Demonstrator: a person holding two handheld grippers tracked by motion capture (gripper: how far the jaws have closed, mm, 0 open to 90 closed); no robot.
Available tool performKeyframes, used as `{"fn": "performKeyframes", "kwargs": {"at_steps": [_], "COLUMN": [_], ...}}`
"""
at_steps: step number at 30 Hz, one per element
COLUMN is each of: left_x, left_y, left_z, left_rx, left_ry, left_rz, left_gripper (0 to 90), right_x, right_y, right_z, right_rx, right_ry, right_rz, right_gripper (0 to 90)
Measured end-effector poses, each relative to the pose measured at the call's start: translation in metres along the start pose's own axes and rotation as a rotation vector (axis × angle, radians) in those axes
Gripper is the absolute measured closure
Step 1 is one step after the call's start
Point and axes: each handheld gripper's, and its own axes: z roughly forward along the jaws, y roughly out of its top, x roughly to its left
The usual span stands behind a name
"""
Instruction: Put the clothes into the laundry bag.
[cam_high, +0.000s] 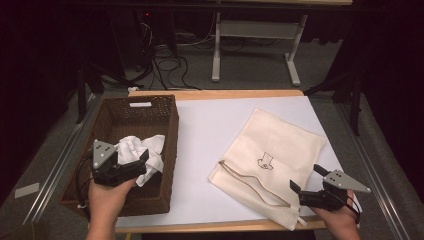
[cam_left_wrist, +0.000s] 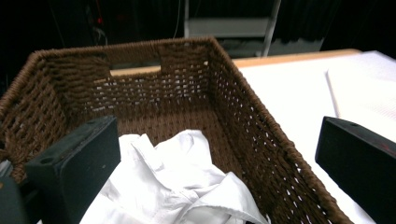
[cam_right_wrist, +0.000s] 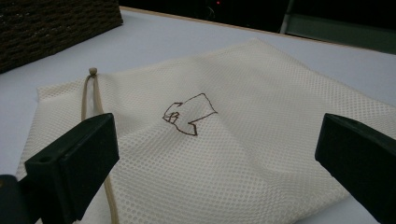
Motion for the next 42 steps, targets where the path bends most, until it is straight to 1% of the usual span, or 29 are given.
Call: {"fn": "performKeyframes", "kwargs": {"at_steps": [2,5,7,8,9,10,11,12,13,14,15,16,18,19,20,21,22,24,25,26,30,32,34,35,37,39,40,41,42], "left_x": [-0.001,0.002,0.005,0.007,0.009,0.009,0.015,0.018,0.018,0.022,0.026,0.028,0.031,0.032,0.032,0.034,0.034,0.037,0.037,0.038,0.039,0.039,0.038,0.037,0.034,0.033,0.034,0.035,0.035], "left_y": [0.005,0.011,0.013,0.013,0.013,0.013,0.012,0.01,0.01,0.009,0.006,0.005,0.002,0.0,0.0,-0.003,-0.003,-0.011,-0.011,-0.017,-0.028,-0.031,-0.035,-0.037,-0.043,-0.044,-0.043,-0.041,-0.042], "left_z": [0.006,0.017,0.026,0.032,0.035,0.035,0.044,0.048,0.048,0.052,0.057,0.059,0.065,0.067,0.067,0.073,0.073,0.085,0.085,0.092,0.106,0.112,0.116,0.119,0.124,0.125,0.125,0.123,0.122], "left_rx": [0.025,0.092,0.153,0.203,0.234,0.234,0.318,0.355,0.355,0.398,0.446,0.471,0.549,0.567,0.567,0.616,0.616,0.707,0.707,0.759,0.861,0.902,0.928,0.945,0.965,0.959,0.954,0.949,0.94], "left_ry": [0.003,0.005,0.033,0.059,0.061,0.061,0.079,0.092,0.092,0.101,0.081,0.074,0.059,0.059,0.059,0.057,0.057,0.055,0.055,0.045,0.041,0.038,0.039,0.041,0.064,0.085,0.092,0.104,0.105], "left_rz": [0.0,-0.023,0.004,0.019,0.015,0.015,0.007,0.019,0.019,0.011,-0.017,-0.02,-0.025,-0.027,-0.027,-0.042,-0.042,-0.051,-0.051,-0.065,-0.052,-0.04,-0.02,-0.005,0.037,0.038,0.034,0.044,0.04], "left_gripper": [0.7,0.7,0.6,0.6,0.6,0.2,0.2,0.2,0.2,0.1,0.1,0.1,0.1,0.1,0.0,0.0,0.0,0.0,0.0,0.0,0.0,0.0,0.4,0.4,0.7,4.3,7.7,13.5,17.1], "right_x": [0.0,0.0,0.001,0.001,0.001,0.001,0.002,0.002,0.002,0.002,0.002,0.002,0.002,0.002,0.002,0.002,0.003,0.003,0.004,0.004,0.004,0.003,0.003,0.003,0.003,0.003,0.003,0.003,0.003], "right_y": [0.0,0.0,0.0,0.0,0.0,0.0,0.0,0.0,0.0,0.0,0.0,0.0,0.0,0.0,0.0,0.0,0.0,0.0,0.0,0.0,0.0,-0.001,-0.001,-0.001,-0.001,-0.001,-0.001,-0.001,-0.001], "right_z": [0.0,0.0,0.0,0.001,0.001,0.001,0.001,0.002,0.002,0.002,0.002,0.002,0.001,0.001,0.001,0.002,0.002,0.002,0.002,0.002,0.003,0.003,0.003,0.003,0.004,0.004,0.004,0.004,0.005], "right_rx": [0.0,-0.001,0.003,0.004,0.005,0.005,0.007,0.008,0.008,0.007,0.007,0.007,0.007,0.008,0.008,0.01,0.009,0.011,0.011,0.01,0.013,0.014,0.016,0.017,0.018,0.017,0.018,0.018,0.021], "right_ry": [0.005,0.008,0.01,0.01,0.012,0.012,0.014,0.016,0.017,0.02,0.021,0.022,0.023,0.022,0.022,0.022,0.023,0.024,0.025,0.025,0.025,0.026,0.027,0.027,0.029,0.029,0.029,0.03,0.03], "right_rz": [-0.002,-0.008,-0.003,-0.006,-0.006,-0.006,-0.01,-0.008,-0.011,-0.013,-0.013,-0.011,-0.013,-0.011,-0.011,-0.012,-0.014,-0.015,-0.016,-0.018,-0.013,-0.01,-0.006,-0.007,-0.004,-0.005,-0.004,-0.005,0.002], "right_gripper": [0.2,0.2,0.2,0.2,0.2,0.2,0.2,0.2,0.2,0.2,0.2,0.2,0.2,0.2,0.2,0.2,0.2,0.2,0.2,0.2,0.2,0.2,0.2,0.2,0.3,0.3,0.2,0.3,0.3]}}
